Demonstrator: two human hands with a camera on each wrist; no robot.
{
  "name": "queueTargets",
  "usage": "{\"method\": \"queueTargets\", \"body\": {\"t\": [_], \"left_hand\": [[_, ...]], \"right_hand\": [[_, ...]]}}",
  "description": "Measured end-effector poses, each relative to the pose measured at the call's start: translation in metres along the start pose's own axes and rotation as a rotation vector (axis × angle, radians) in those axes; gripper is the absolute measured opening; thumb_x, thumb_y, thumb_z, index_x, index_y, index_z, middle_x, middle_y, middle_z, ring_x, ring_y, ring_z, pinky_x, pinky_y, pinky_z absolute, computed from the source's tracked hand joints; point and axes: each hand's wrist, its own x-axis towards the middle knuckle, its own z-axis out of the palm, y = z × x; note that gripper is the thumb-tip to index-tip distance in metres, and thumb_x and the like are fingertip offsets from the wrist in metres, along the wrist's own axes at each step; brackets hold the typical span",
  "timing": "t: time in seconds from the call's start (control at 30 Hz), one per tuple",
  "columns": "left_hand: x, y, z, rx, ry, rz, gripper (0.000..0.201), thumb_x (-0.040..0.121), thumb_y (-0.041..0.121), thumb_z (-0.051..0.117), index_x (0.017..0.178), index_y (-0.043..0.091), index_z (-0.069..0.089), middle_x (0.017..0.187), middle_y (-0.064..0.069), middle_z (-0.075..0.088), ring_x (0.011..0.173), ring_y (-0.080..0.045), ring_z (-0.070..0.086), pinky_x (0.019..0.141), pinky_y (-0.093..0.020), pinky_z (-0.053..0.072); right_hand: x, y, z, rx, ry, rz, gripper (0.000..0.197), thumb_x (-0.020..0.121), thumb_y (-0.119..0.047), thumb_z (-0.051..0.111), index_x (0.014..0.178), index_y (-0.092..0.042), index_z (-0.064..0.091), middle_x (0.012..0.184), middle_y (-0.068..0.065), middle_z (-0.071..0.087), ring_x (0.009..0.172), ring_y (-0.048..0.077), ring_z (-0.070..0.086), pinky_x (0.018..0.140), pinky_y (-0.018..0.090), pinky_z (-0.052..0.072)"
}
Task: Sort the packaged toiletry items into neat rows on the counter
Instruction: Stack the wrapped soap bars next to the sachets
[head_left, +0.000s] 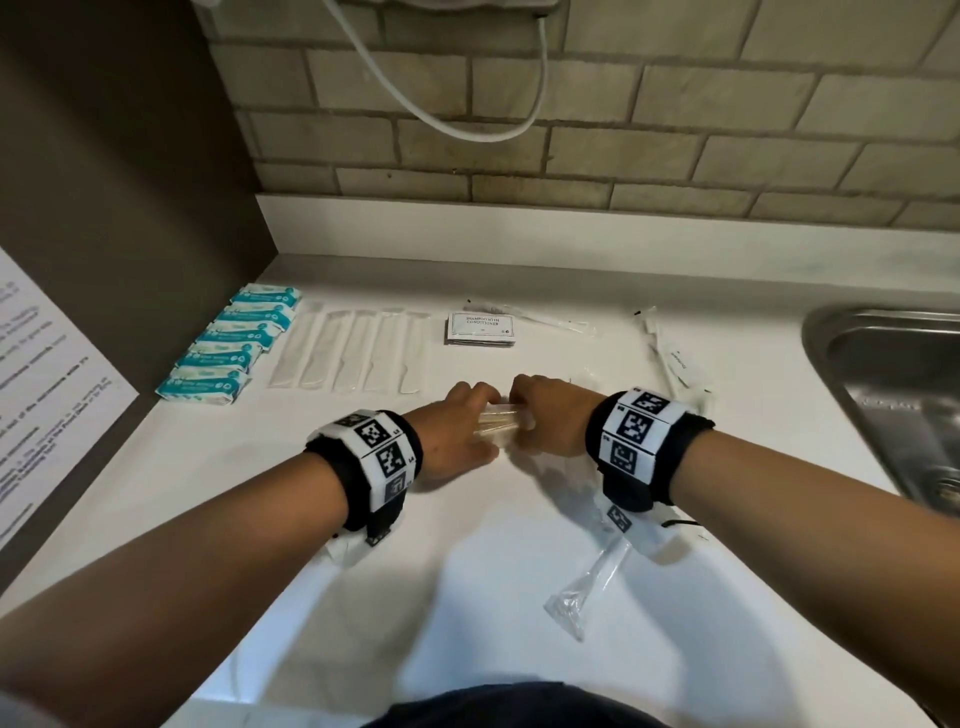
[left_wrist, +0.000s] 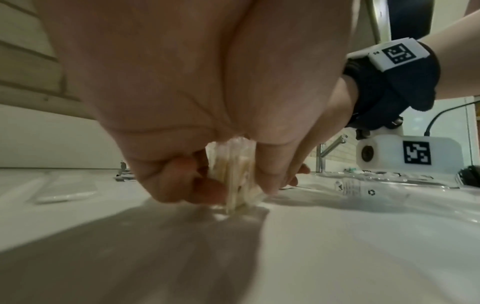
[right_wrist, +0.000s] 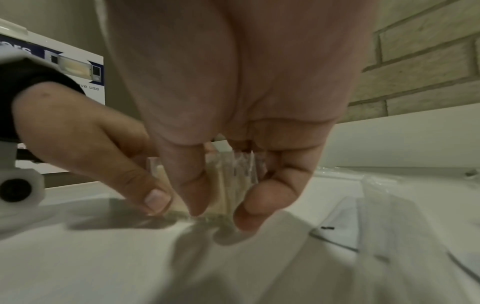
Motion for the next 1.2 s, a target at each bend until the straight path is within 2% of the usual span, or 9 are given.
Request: {"method": "queueTargets", "body": {"t": [0.07,0.17,0.27,0.37,0.5,0.63,0.87,1.03,1.2], "left_hand": [[0.002,0.002,-0.001,-0.018,0.003,0.000,0.041,0.092,0.029,0.054,0.130,0.018,0.039,0.119,-0.006,0.042,0.088,-0.025,0.053,0.080,-0.035,0.042],[0.005,0.000,-0.005,-0.020,0.072,-0.002,0.031,0.090,0.026,0.055,0.118,0.017,0.047,0.112,-0.005,0.047,0.094,-0.023,0.054,0.079,-0.032,0.040],[0.006,0.000,-0.010,-0.081,0.106,-0.004,0.035,0.086,0.026,0.060,0.118,0.019,0.048,0.111,-0.003,0.046,0.094,-0.023,0.057,0.083,-0.033,0.045],[0.005,0.002,-0.007,-0.069,0.059,-0.026,0.048,0.081,0.030,0.066,0.123,0.021,0.044,0.113,0.000,0.041,0.090,-0.021,0.059,0.083,-0.033,0.046],[0.009,0.005,0.001,-0.027,0.034,-0.051,0.038,0.086,0.029,0.060,0.120,0.018,0.044,0.115,-0.003,0.039,0.084,-0.025,0.058,0.081,-0.039,0.047],[0.011,0.009,-0.007,0.006,0.079,-0.034,0.034,0.088,0.024,0.056,0.119,0.015,0.045,0.114,-0.005,0.047,0.093,-0.024,0.055,0.082,-0.036,0.044],[0.009,0.016,0.001,0.032,0.029,-0.064,0.043,0.083,0.025,0.061,0.117,0.013,0.038,0.112,-0.006,0.040,0.080,-0.025,0.052,0.071,-0.034,0.041],[0.012,0.015,-0.002,-0.044,0.021,-0.105,0.042,0.085,0.031,0.059,0.116,0.013,0.037,0.115,-0.005,0.038,0.084,-0.028,0.056,0.074,-0.039,0.045],[0.008,0.006,-0.008,-0.164,0.057,-0.044,0.030,0.088,0.021,0.059,0.112,0.016,0.042,0.109,-0.003,0.054,0.088,-0.020,0.054,0.073,-0.030,0.042]], "right_hand": [[0.001,-0.001,0.002,-0.002,-0.008,-0.027,0.034,0.084,-0.021,0.062,0.114,-0.009,0.054,0.107,0.008,0.062,0.095,0.026,0.061,0.077,0.032,0.046],[0.002,-0.001,-0.001,-0.003,-0.007,-0.059,0.025,0.085,-0.019,0.060,0.108,-0.010,0.056,0.105,0.009,0.063,0.096,0.027,0.061,0.076,0.032,0.045],[0.004,0.002,-0.004,0.025,0.004,-0.068,0.033,0.084,-0.020,0.062,0.114,-0.010,0.054,0.108,0.010,0.060,0.097,0.027,0.060,0.077,0.033,0.047],[0.004,0.005,-0.001,-0.001,-0.014,-0.030,0.051,0.081,-0.033,0.067,0.125,-0.016,0.049,0.114,0.006,0.054,0.101,0.026,0.059,0.088,0.037,0.049],[0.007,0.004,0.003,-0.017,-0.042,-0.038,0.036,0.086,-0.028,0.060,0.118,-0.012,0.054,0.109,0.008,0.053,0.096,0.027,0.060,0.084,0.036,0.048],[0.009,0.005,-0.003,-0.020,-0.023,-0.065,0.023,0.087,-0.021,0.057,0.107,-0.009,0.057,0.101,0.010,0.061,0.089,0.027,0.060,0.076,0.034,0.047],[0.012,0.001,0.008,-0.080,-0.079,-0.027,0.039,0.091,-0.028,0.054,0.122,-0.008,0.046,0.116,0.010,0.048,0.099,0.032,0.060,0.081,0.037,0.045],[0.011,0.004,0.004,0.016,-0.093,-0.010,0.045,0.088,-0.033,0.059,0.120,-0.007,0.043,0.106,0.004,0.036,0.079,0.023,0.051,0.078,0.035,0.043],[0.004,0.015,-0.008,0.092,-0.022,-0.045,0.032,0.084,-0.019,0.063,0.113,-0.011,0.054,0.108,0.007,0.059,0.094,0.024,0.056,0.079,0.030,0.044]]}}
